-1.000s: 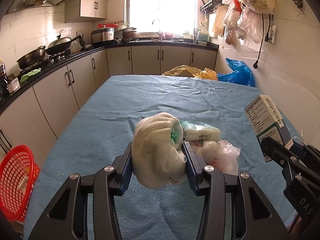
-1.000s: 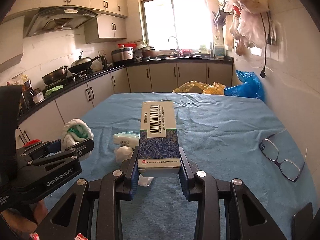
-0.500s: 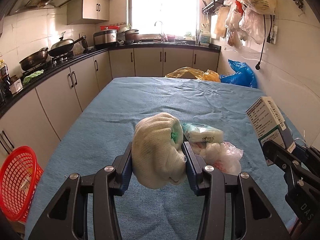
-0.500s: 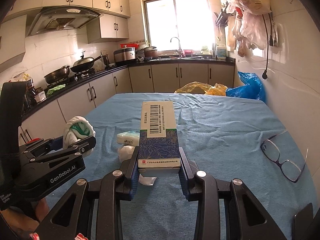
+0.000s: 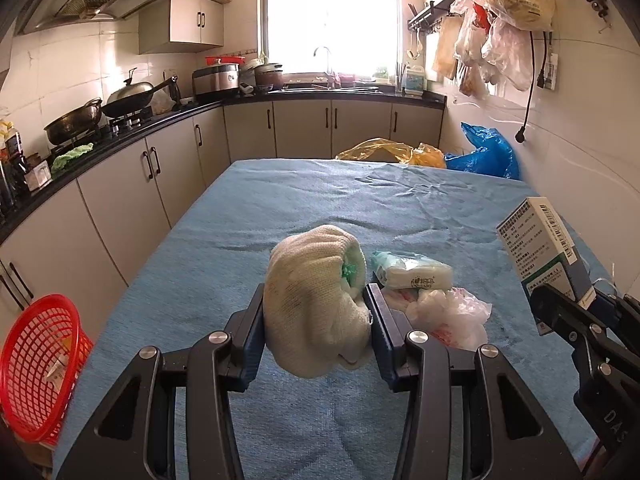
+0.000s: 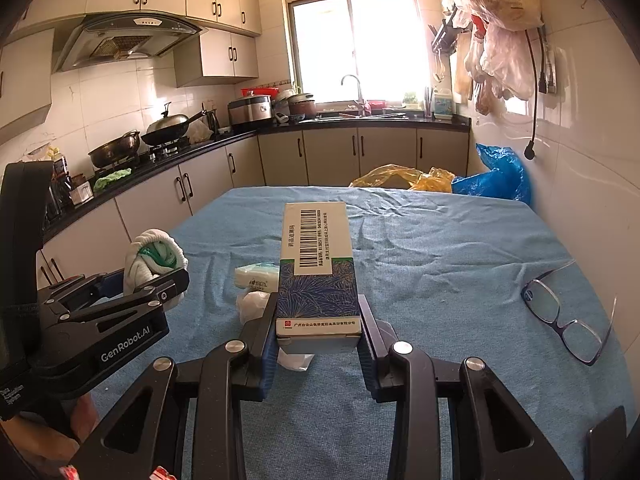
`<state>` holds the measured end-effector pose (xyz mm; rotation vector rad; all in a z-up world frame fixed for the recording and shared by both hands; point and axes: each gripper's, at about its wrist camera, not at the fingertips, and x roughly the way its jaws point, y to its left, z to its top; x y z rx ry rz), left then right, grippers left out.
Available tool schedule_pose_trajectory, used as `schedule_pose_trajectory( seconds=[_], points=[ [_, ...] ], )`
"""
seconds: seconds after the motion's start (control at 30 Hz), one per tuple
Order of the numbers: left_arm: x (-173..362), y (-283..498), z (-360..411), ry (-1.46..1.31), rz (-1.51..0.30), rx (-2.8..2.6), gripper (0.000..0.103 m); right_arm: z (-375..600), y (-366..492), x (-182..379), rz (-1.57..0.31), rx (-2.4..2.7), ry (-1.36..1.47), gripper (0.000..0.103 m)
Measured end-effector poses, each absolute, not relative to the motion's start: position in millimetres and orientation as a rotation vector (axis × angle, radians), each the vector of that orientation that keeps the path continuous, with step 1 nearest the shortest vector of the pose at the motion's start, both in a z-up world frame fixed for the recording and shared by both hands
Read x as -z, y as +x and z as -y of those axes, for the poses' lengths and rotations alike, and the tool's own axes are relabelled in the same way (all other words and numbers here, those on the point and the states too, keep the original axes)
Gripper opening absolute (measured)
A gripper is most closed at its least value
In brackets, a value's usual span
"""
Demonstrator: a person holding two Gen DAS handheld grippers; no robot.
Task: Collect trash
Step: 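Hold the cloth bundle in the left gripper while the right holds the blue box, then carry the cloth bundle and blue box over the red basket with both grippers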
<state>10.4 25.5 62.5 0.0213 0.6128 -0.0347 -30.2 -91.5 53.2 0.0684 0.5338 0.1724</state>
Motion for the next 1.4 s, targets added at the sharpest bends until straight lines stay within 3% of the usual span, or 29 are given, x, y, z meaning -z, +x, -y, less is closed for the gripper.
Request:
schedule_pose_trajectory(
  seconds=[1.4],
  points=[
    [-71,11,-48,-0.016,-0.608,-0.016,0.045,83,-40,-71,-0.491,-0.174,0.084,0.037]
  ],
)
